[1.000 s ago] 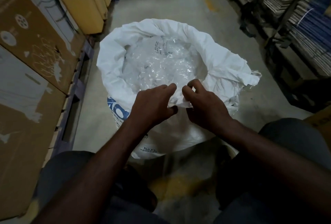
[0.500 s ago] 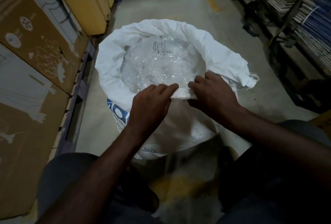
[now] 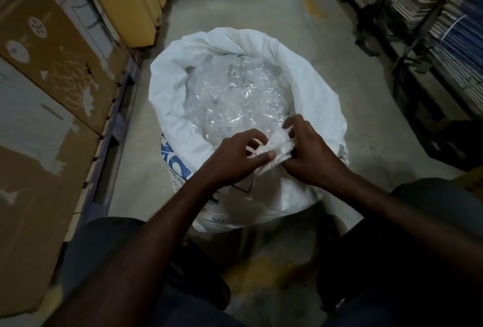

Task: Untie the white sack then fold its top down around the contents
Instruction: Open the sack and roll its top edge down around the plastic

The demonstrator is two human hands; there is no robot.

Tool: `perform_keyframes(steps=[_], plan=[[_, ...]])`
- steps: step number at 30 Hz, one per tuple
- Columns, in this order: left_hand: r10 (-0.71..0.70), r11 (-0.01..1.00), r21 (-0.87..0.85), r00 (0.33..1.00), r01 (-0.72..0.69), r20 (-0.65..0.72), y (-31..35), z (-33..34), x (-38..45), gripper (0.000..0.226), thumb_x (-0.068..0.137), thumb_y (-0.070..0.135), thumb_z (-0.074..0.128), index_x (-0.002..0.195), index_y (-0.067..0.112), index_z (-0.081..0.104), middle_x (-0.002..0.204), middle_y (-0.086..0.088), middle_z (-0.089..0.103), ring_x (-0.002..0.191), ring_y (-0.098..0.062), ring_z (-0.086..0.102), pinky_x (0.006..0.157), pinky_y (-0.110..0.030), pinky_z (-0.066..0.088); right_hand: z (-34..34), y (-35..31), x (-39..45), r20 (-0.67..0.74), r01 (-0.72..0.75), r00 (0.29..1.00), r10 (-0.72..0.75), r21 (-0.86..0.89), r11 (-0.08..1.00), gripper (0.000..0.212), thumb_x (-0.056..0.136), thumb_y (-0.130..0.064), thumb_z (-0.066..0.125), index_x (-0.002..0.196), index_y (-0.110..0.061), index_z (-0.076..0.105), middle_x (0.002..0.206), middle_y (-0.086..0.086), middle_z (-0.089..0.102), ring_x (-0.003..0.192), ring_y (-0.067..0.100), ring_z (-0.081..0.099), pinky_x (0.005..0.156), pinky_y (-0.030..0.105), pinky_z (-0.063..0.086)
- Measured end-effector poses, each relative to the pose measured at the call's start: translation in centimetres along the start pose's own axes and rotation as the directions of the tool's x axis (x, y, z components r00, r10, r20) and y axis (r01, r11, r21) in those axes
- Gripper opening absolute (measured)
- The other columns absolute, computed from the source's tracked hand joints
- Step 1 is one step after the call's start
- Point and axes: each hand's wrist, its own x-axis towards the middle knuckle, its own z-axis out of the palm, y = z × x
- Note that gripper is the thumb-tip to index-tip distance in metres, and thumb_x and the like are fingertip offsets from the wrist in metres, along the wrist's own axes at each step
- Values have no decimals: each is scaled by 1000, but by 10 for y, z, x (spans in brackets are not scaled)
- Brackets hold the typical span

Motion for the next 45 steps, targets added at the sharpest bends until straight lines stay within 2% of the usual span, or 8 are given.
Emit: perform_keyframes(steps=[4,9,13,19,25,30,41,45], plan=[[-23,998,66,999,21,29,-2,6,1,53,84,58,89,126,33,69,106,11,77,95,0,72,84,-26,58,-20,2,2,310,-38,947,81,-143,989,92,80,-12,76,160,-23,31,133,10,46,103,14,54,86,20,40],[-55,973,225,998,61,-34,3,22,0,42,77,53,79,113,33,71,99,11,77,95,-14,73,83,-39,61,-44,7,18,445,176,895,-41,-267,947,54,85,-20,82,135,-23,61,113,2,61,107,22,62,85,28,46],[154,814,579,979,-50,-132,13,36,-5,39,87,36,75,120,23,60,104,-2,70,93,-31,71,71,-39,46,-48,-1,18,341,323,928,-151,-533,782,50,71,-38,92,107,-27,60,107,-6,50,97,21,56,65,39,52],[563,546,800,816,-250,-129,9,30,-5,35,87,10,61,121,19,63,108,-7,60,93,-32,57,67,-43,42,-27,-4,11,171,287,958,-230,-592,753,60,79,-36,79,128,-24,46,107,1,58,89,30,61,57,40,49],[339,709,705,890,-29,-304,11,38,-8,49,91,12,65,138,13,49,107,-11,65,73,-36,67,53,-39,42,-6,6,15,20,47,999,-43,-519,853,49,97,-39,63,132,-19,34,93,8,70,82,45,66,62,41,42],[42,982,189,991,-17,-130,20,38,-2,55,104,48,63,150,29,39,131,-3,70,115,-31,69,86,-41,49,-7,4,11,-49,-72,997,59,-356,932,51,88,-6,53,126,-22,23,75,-1,49,65,37,45,61,39,32],[313,758,641,929,-119,-197,4,1,-7,45,95,17,47,130,38,65,110,2,66,89,-35,70,62,-42,54,-61,2,9,458,321,889,-12,-603,731,81,74,-16,79,148,-25,48,153,-9,42,119,22,56,82,46,58],[396,663,727,908,-178,-139,5,2,-15,43,90,17,38,117,33,67,102,0,65,79,-33,66,55,-36,41,-77,-13,31,501,393,864,42,-725,565,57,88,-12,64,137,-41,57,137,-9,58,109,22,57,75,35,51]])
